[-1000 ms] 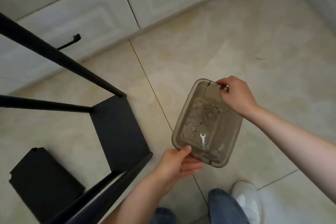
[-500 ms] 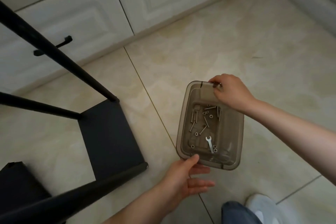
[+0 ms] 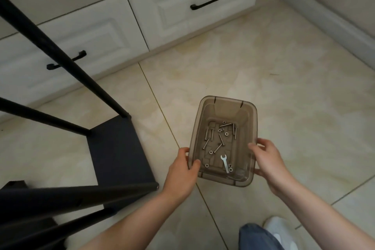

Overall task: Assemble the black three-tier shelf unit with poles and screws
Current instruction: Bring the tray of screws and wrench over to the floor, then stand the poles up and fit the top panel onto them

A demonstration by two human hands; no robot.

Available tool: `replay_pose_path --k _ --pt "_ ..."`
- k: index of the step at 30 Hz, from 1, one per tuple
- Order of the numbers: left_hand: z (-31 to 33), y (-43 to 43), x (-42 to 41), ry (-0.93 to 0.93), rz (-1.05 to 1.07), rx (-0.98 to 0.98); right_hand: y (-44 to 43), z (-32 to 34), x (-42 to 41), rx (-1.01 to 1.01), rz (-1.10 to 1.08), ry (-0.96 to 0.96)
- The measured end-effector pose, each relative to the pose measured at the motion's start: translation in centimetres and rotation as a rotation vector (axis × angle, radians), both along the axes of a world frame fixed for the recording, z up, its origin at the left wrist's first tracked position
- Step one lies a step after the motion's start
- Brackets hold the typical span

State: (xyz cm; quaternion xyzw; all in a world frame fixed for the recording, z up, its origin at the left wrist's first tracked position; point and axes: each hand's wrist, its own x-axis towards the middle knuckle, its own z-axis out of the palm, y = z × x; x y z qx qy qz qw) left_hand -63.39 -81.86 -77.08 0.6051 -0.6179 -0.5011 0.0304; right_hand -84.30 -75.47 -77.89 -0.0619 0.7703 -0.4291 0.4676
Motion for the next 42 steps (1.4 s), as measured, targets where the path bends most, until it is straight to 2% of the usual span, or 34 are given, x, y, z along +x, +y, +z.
replay_pose_path --k 4,11,16,21,24,29,34,38,42 --pt "-0.9 0.1 -0.9 -0.006 -0.036 -0.013 0.5 -0.4 0.4 -0.078 0.0 -0.011" --pt "-1.0 -1.5 -1.8 0.041 0.015 0.116 -1.3 0.6 -0.3 -0.097 0.084 0.029" --pt "-0.4 -3.2 -2.3 0.028 -0.002 0.137 -3.7 1.2 -0.8 -0.068 0.116 0.015" --pt "0.1 -3.8 -2.1 0.074 0.105 0.189 -4.5 1.1 -1.6 -0.012 0.131 -0.013" --pt "1.0 -2.9 -0.5 0.061 0.058 0.18 -3.5 2.1 -2.0 0.066 0.178 0.075" --pt "3.6 -0.8 2.8 0.065 -0.045 0.165 -2.4 5.1 -1.3 0.085 0.329 0.339" --pt "6.5 1.6 7.2 0.046 -0.163 0.144 -3.3 9.6 2.5 -0.018 0.538 0.533" --pt "8.8 3.1 11.8 0.027 -0.142 0.196 -4.4 13.6 7.0 -0.139 0.801 0.58" --pt "11.1 4.6 16.5 -0.009 -0.106 0.168 -5.6 17.6 12.0 -0.29 1.02 0.555"
